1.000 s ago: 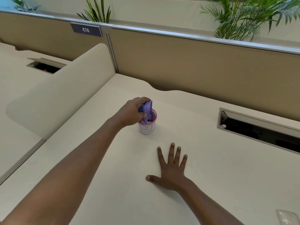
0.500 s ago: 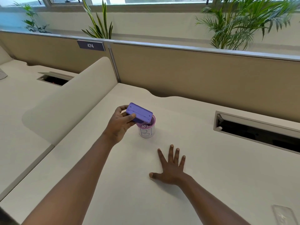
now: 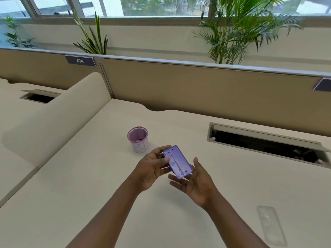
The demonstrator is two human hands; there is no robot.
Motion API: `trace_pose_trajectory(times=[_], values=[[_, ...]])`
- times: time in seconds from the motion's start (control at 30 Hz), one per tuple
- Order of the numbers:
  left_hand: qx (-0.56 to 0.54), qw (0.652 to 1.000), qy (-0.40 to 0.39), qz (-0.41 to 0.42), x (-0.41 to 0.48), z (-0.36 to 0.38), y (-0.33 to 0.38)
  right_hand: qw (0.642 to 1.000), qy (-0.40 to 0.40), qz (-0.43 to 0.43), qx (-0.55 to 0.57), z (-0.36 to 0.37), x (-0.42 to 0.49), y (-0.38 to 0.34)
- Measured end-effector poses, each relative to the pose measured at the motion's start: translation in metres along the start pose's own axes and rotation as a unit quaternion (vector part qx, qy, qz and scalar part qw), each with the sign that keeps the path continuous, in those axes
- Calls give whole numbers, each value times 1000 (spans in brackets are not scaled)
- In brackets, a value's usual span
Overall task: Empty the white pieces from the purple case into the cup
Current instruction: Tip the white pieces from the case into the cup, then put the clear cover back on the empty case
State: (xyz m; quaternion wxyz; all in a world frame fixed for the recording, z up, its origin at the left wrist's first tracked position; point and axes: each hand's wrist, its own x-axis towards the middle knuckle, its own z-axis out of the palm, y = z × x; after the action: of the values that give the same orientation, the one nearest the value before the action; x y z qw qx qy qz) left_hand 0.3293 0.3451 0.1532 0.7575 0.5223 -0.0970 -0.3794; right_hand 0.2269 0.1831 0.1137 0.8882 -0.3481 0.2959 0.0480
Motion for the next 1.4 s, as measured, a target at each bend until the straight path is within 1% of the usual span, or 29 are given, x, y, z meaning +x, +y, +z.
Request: trace_pose_trajectory(times=[0.1, 0.2, 0.27, 0.33, 0.43, 0.53, 0.6, 0.73, 0.8, 0.87, 0.93, 1.0, 1.07, 1.1, 1.3, 1.33, 1.4], values=[[10, 1000, -17, -22, -4, 36, -19, 995, -51, -6, 81, -20, -23, -1], [44, 998, -15, -37, -5, 68, -37, 991, -71, -24, 115, -43, -45, -6], [73, 996, -20, -37, -5, 85, -47, 990, -65, -38, 122, -57, -58, -9], [128, 990, -35, -38, -5, 106, -57, 989, -58, -49, 128, -78, -71, -12], [217, 974, -47, -45, -4, 131, -74, 990, -43, -47, 125, -108, -90, -13], [269, 960, -57, -46, 0, 153, -90, 993, -20, -41, 106, -135, -111, -16], [293, 954, -44, -43, 1, 171, -101, 994, -6, -40, 101, -156, -125, -18], [377, 926, 27, -25, 2, 202, -133, 990, 12, -52, 131, -196, -153, -18], [457, 889, 38, -9, 1, 217, -151, 987, 28, -58, 148, -216, -169, -17], [554, 832, -6, 9, 3, 229, -169, 983, 46, -62, 167, -234, -183, -15], [639, 766, -75, 15, 6, 241, -185, 978, 66, -67, 186, -251, -196, -13], [705, 698, -128, 12, 9, 252, -200, 974, 84, -70, 199, -265, -208, -11], [752, 642, -152, 16, 13, 260, -211, 971, 92, -71, 208, -276, -218, -11], [767, 622, -154, 20, 15, 262, -215, 970, 94, -71, 212, -280, -222, -11], [815, 561, -129, 57, 24, 270, -222, 964, 113, -68, 232, -299, -237, -10], [819, 558, -123, 53, 24, 270, -222, 963, 115, -68, 234, -301, -239, -10], [812, 572, -110, 37, 24, 270, -220, 963, 116, -66, 235, -303, -242, -9]])
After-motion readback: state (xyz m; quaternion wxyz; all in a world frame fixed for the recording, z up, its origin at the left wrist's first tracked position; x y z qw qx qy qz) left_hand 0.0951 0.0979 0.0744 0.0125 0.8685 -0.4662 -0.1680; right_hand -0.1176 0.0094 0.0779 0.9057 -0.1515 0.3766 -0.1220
